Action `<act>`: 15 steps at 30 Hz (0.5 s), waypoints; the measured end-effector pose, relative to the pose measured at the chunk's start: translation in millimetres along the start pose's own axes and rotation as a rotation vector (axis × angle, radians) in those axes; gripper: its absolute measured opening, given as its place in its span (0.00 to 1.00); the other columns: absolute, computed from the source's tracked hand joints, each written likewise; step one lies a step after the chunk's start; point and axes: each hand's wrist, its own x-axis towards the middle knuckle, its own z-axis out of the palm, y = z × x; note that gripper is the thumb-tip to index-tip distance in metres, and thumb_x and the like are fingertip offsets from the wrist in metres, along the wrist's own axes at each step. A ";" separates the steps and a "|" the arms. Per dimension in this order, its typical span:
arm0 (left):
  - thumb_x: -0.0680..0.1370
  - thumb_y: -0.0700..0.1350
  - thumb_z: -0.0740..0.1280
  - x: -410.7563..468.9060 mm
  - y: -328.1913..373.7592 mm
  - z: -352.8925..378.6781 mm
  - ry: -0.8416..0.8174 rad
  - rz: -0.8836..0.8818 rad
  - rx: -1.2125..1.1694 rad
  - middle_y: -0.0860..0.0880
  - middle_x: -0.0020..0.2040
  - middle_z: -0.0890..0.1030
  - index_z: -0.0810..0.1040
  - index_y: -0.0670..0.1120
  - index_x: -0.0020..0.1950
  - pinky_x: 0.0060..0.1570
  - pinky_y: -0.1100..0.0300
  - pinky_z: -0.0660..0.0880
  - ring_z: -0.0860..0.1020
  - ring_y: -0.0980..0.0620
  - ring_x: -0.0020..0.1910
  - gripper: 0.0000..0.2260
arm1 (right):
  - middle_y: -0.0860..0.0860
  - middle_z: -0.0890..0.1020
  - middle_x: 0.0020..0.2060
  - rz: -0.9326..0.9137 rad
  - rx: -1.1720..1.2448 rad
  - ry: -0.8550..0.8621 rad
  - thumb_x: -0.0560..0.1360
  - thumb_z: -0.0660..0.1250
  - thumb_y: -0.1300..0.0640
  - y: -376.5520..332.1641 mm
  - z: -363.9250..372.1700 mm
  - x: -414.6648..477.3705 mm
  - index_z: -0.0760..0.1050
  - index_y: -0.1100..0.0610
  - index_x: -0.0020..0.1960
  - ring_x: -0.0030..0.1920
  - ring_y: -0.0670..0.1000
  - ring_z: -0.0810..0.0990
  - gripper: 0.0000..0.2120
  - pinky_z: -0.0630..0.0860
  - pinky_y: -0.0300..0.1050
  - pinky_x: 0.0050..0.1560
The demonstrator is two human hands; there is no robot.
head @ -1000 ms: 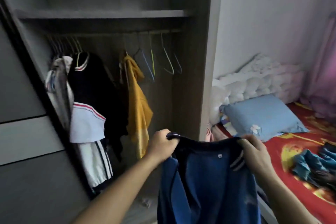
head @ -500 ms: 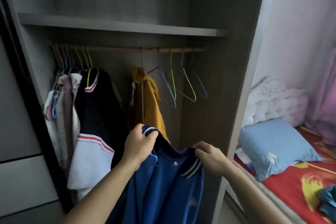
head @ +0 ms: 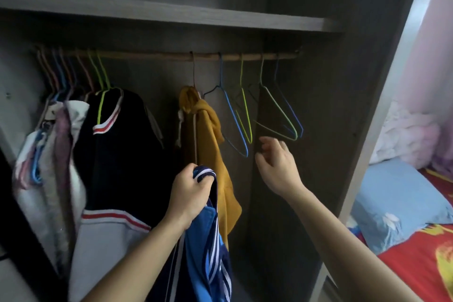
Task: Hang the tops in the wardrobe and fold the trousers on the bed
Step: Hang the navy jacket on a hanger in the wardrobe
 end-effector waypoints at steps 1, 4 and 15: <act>0.73 0.39 0.65 4.4 -2.0 -0.5 0.010 -0.018 0.012 0.55 0.28 0.76 0.73 0.52 0.34 0.27 0.68 0.70 0.74 0.59 0.26 0.10 | 0.50 0.76 0.55 -0.038 0.030 0.019 0.76 0.65 0.57 -4.8 1.9 13.7 0.71 0.56 0.69 0.56 0.50 0.77 0.21 0.75 0.47 0.59; 0.73 0.41 0.66 18.9 -5.1 0.7 0.044 -0.042 0.079 0.53 0.29 0.76 0.74 0.48 0.37 0.27 0.64 0.71 0.75 0.57 0.27 0.06 | 0.55 0.76 0.61 -0.144 0.026 0.003 0.77 0.64 0.57 -17.6 13.7 63.8 0.68 0.59 0.72 0.61 0.54 0.76 0.24 0.74 0.47 0.62; 0.74 0.40 0.69 24.7 -6.8 12.5 0.090 -0.066 0.160 0.46 0.34 0.80 0.77 0.46 0.40 0.34 0.56 0.75 0.79 0.50 0.33 0.04 | 0.57 0.81 0.51 0.152 -0.158 -0.228 0.79 0.61 0.56 -40.0 80.7 154.0 0.73 0.57 0.58 0.54 0.61 0.81 0.09 0.79 0.56 0.52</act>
